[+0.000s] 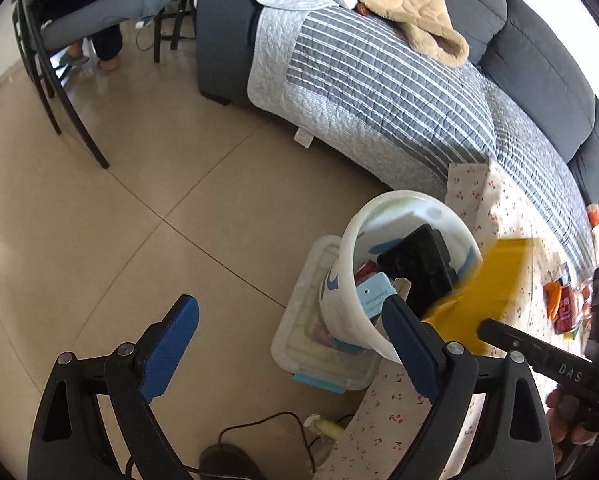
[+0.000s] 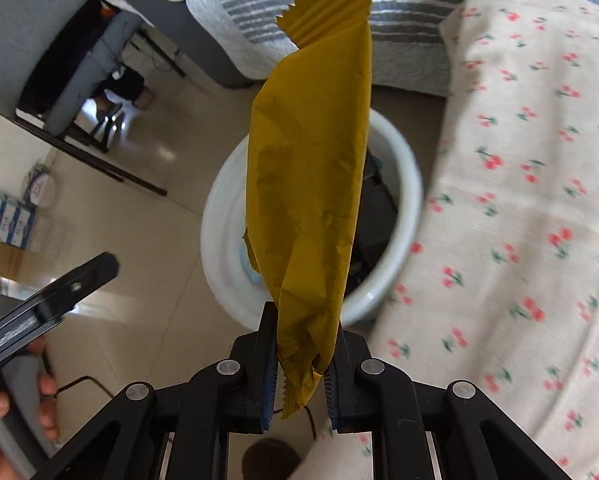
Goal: Collect trash
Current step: 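Open both grippers to drop the blue box and yellow packet into the bin, then return both grippers to the cloth and grasp the orange peel with the left gripper, then grasp the red can with the right gripper while the left gripper holds the orange peel, then carry the orange peel to the bin and release it with the left gripper, then lower the red can into the bin and open the right gripper, then move both grippers back to the cloth and grasp the white wrapper with the left gripper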
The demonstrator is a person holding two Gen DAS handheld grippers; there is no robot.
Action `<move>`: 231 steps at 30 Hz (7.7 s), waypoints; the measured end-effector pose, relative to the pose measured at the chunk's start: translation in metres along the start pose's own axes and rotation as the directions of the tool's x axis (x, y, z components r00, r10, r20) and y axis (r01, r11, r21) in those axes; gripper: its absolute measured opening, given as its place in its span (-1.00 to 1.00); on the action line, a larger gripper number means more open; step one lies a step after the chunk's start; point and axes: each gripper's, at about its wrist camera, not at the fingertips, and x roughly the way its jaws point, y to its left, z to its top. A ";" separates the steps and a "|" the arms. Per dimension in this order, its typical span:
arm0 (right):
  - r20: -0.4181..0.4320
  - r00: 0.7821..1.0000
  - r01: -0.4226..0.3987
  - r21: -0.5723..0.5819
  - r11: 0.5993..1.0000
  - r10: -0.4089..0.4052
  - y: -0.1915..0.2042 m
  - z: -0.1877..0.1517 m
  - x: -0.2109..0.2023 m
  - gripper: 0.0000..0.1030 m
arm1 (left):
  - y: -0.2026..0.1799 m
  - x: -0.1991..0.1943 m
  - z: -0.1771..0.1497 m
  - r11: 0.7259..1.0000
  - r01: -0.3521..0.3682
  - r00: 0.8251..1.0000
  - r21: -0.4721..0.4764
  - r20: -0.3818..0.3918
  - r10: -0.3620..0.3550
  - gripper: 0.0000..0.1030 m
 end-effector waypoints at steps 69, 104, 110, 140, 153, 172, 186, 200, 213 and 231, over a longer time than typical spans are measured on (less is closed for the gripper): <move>0.069 0.839 0.468 0.415 0.780 -0.540 -0.322 -0.141 -0.246 0.66 | -0.439 0.095 -0.089 0.774 0.222 0.970 0.593 -0.052 -0.237 0.04; 0.252 0.871 0.419 0.063 0.906 -0.421 -0.224 -0.035 -0.157 0.41 | -0.307 0.054 -0.063 0.780 0.283 0.958 0.558 -0.124 -0.259 -0.71; 0.228 0.846 0.484 0.056 0.873 -0.483 -0.229 -0.029 -0.140 0.28 | -0.296 0.049 -0.064 0.780 0.275 0.960 0.562 -0.115 -0.256 -0.71; 0.214 0.875 0.436 0.041 0.899 -0.434 -0.157 -0.079 -0.159 0.09 | -0.221 -0.002 -0.071 0.815 0.244 0.965 0.525 -0.043 -0.260 -0.71; 0.227 0.887 0.403 0.048 0.914 -0.402 -0.129 -0.092 -0.165 0.09 | -0.147 -0.011 -0.046 0.897 0.173 0.979 0.406 0.031 -0.202 -0.71; 0.221 0.904 0.370 0.022 0.929 -0.366 -0.106 -0.082 -0.147 0.09 | -0.102 0.028 -0.012 0.965 0.060 0.998 0.257 0.021 -0.067 0.43; 0.202 0.930 0.325 -0.056 0.944 -0.308 -0.064 -0.072 -0.125 0.09 | -0.071 0.013 -0.010 0.966 -0.044 0.999 0.253 0.009 0.043 0.94; 0.137 0.963 0.252 -0.151 0.956 -0.232 0.020 -0.017 -0.032 0.09 | -0.032 0.020 -0.004 0.966 -0.083 0.996 0.245 -0.003 0.087 0.96; 0.108 0.974 0.211 -0.081 0.974 -0.202 0.028 0.002 -0.003 0.38 | -0.038 0.018 -0.007 0.963 -0.070 0.997 0.261 0.000 0.073 0.96; 0.179 0.891 0.440 -0.114 0.891 -0.417 -0.024 -0.049 -0.086 0.99 | -0.109 0.018 -0.031 0.932 -0.037 0.999 0.360 -0.016 0.046 0.96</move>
